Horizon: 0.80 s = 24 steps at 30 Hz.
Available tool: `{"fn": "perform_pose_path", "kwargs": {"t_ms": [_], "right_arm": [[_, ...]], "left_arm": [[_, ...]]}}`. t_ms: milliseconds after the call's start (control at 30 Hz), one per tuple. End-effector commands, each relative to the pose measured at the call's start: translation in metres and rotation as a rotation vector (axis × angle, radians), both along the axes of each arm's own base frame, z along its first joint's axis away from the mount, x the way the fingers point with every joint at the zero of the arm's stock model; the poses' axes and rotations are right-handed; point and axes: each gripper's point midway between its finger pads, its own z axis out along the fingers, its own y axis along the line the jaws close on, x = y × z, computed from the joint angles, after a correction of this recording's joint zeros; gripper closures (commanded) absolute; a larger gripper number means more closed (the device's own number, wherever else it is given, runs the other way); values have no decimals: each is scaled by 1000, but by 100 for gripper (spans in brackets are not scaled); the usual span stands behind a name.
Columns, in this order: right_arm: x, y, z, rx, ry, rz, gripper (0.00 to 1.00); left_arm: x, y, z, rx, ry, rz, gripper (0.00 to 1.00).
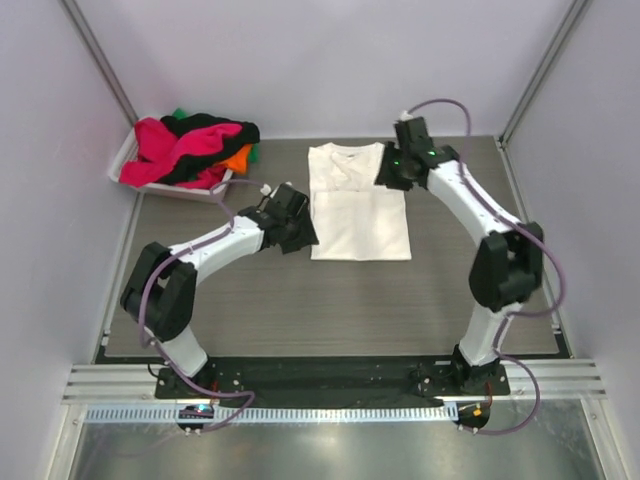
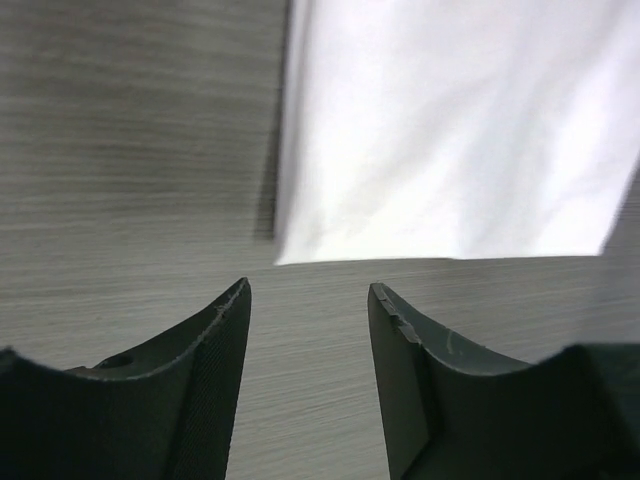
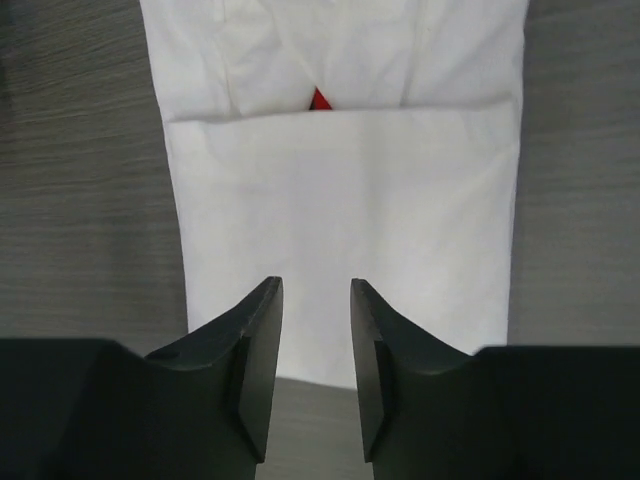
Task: Fold and stack the t-shirts
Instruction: Fold the tshirt
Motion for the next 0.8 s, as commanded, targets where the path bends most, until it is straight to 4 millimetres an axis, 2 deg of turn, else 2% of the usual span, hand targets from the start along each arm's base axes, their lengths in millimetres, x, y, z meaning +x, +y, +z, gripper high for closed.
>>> {"fn": "perform_pose_path", "kwargs": {"t_ms": [0, 33, 67, 100, 133, 200, 233, 300, 400, 533, 567, 700, 767], "right_arm": [[-29, -6, -3, 269, 37, -7, 63], [-53, -11, -35, 297, 125, -16, 69], [-55, -17, -33, 341, 109, -34, 74], [-65, -14, -42, 375, 140, -16, 81], [-82, -14, -64, 381, 194, -18, 82], [-92, -12, -77, 399, 222, -8, 83], [-103, -14, -91, 400, 258, -16, 84], [-107, -20, -105, 382, 270, -28, 84], [-114, -42, -128, 335, 299, -80, 86], [-131, -70, -154, 298, 350, -144, 87], [-133, -76, -157, 279, 352, -158, 87], [-149, -95, -168, 214, 379, -217, 88], [-154, -103, -166, 174, 376, -245, 87]], "left_arm": [[14, -27, 25, -80, -54, -55, 49], [15, -35, 20, -108, -34, -68, 51], [20, -45, 24, -146, -47, -82, 51], [21, -51, 24, -169, -42, -91, 53], [23, -56, 20, -183, -32, -91, 53], [26, -68, 11, -225, -16, -105, 54], [28, -70, 9, -233, -11, -106, 55], [28, -75, -4, -239, 7, -112, 56], [25, -70, -27, -206, 37, -104, 57], [11, -54, -58, -146, 86, -76, 59], [2, -46, -70, -124, 109, -66, 59], [-12, -27, -85, -77, 129, -38, 60], [-15, -21, -77, -66, 110, -33, 59]]}}
